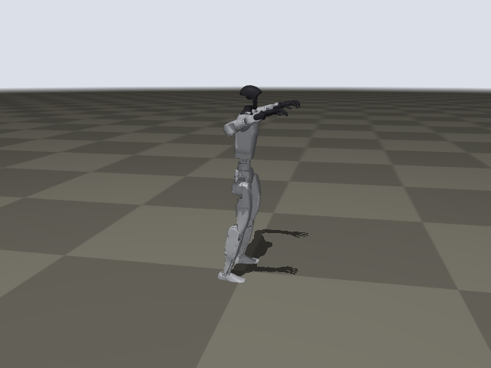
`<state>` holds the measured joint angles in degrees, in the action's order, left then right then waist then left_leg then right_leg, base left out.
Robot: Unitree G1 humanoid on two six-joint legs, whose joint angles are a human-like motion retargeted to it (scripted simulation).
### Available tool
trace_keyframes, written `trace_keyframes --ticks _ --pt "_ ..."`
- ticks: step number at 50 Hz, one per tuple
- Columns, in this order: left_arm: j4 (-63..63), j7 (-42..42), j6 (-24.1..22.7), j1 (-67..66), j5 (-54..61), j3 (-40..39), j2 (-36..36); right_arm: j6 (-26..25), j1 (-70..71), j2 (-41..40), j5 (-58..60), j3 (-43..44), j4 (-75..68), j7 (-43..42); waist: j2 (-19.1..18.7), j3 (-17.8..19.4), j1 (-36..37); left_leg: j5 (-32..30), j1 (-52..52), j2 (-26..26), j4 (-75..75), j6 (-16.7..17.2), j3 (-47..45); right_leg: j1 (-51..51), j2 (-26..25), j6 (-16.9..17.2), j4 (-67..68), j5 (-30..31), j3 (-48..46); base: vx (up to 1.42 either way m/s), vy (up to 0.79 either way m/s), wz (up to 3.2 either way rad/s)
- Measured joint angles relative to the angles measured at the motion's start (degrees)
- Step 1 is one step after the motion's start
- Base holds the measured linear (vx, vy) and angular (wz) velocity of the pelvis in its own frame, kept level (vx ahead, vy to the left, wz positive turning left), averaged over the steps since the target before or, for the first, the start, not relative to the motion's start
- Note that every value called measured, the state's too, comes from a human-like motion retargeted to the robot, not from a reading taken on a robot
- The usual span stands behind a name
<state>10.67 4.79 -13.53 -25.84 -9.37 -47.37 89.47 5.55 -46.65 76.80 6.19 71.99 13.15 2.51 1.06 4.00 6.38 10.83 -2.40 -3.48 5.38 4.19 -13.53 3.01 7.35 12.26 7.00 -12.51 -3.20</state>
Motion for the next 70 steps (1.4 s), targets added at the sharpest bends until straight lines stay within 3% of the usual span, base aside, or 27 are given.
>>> trace_keyframes --ticks 5,7,13,23,70 --pt "1.12 -0.3 -0.34 -4.49 -0.14 -4.48 -1.28 0.25 0.96 0.47 0.09 -0.58 0.25 0.38 0.03 -0.1 -0.49 0.02 0.23 -0.06 0.09 -0.02 -0.11 -0.94 0.16 1.26 1.47 -0.15 -0.49 0.0 0.0 0.0" --pt "1.44 -0.35 -0.01 -5.64 0.47 -5.96 -1.73 -0.24 1.46 0.49 -0.47 -0.66 0.24 0.29 0.15 0.09 -0.89 -0.16 0.42 0.14 0.0 0.06 0.17 -0.39 0.14 -0.07 0.19 -0.03 -0.16 0.0 0.0 0.0" --pt "1.98 -0.77 -0.24 -8.8 0.29 -8.71 -2.66 0.09 2.6 0.55 -0.18 -1.94 0.31 0.78 0.31 0.08 -1.1 -0.05 0.19 0.1 -0.12 -0.04 0.02 -0.81 0.26 0.98 1.24 -0.13 -0.52 0.0 0.0 0.0" --pt "2.15 -0.75 0.12 -11.67 0.89 -11.87 -3.05 -0.37 4.04 0.85 -0.15 -2.89 0.06 0.44 0.45 0.44 -1.27 0.04 0.02 0.17 0.01 -0.03 -0.01 -0.05 0.17 -0.06 0.11 -0.02 -0.02 0.0 0.0 0.0" --pt "2.51 -1.37 0.28 -12.95 1.07 -13.28 -3.46 -0.71 5.62 -0.18 0.13 -4.15 -0.36 0.53 0.38 0.62 -1.63 0.26 -0.15 0.15 0.0 0.05 0.16 0.36 0.15 -0.16 -0.14 -0.34 -0.28 0.0 0.0 0.0"
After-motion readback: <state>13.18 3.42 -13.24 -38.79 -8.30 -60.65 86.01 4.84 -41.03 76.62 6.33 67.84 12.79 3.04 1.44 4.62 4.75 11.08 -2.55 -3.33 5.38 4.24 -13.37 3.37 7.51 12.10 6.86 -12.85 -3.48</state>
